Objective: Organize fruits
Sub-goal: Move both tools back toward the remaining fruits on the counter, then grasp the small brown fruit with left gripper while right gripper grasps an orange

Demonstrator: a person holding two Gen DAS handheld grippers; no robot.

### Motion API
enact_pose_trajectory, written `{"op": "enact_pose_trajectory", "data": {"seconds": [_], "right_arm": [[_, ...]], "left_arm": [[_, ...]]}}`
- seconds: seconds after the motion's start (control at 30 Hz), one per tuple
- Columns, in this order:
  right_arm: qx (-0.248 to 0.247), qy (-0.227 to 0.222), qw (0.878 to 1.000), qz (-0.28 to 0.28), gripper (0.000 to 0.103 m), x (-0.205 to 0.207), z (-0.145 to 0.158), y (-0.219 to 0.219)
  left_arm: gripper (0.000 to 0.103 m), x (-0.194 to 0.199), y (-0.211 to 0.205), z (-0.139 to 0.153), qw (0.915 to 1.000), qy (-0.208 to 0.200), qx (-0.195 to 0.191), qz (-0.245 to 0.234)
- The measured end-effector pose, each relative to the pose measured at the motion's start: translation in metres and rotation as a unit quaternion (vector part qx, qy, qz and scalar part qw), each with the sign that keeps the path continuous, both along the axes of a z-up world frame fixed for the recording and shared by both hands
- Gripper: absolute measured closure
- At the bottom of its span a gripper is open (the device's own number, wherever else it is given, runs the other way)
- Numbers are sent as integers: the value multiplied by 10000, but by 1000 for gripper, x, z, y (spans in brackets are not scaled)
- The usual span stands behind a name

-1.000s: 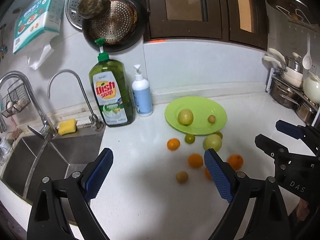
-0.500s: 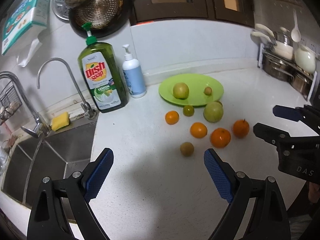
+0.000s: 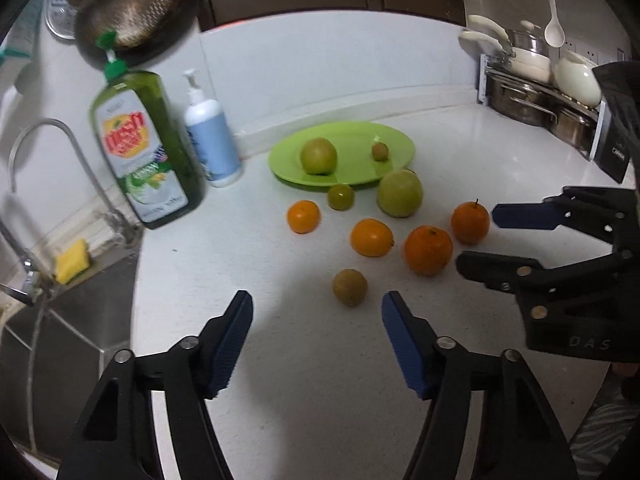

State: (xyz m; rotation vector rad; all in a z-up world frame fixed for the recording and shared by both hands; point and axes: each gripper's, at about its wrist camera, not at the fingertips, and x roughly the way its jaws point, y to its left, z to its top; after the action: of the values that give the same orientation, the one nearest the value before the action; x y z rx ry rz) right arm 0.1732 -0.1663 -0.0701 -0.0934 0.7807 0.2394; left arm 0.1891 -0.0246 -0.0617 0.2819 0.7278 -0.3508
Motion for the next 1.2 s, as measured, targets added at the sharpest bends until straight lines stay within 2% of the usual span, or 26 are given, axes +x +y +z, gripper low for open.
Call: {"op": "enact_pose_trajectory", "data": {"seconds": [0.5,0.73,1.03,1.2], "right_arm": [[173,537,9983,121,53,40,-26,2],[258,750,9967,170,54,49,-36,2],[285,815,9961,159,58,53,-38,0],[274,816,9962,163,59,54,-38,1]], "left_arm": [[58,34,-14,-29,9974,641,-102,-306],[66,44,-17,-35,9969,726,-170,-238],[75,49,-20,-40,9958,858,-215,-241],[75,48,-19,-40,9958,860,-235,-199]]}}
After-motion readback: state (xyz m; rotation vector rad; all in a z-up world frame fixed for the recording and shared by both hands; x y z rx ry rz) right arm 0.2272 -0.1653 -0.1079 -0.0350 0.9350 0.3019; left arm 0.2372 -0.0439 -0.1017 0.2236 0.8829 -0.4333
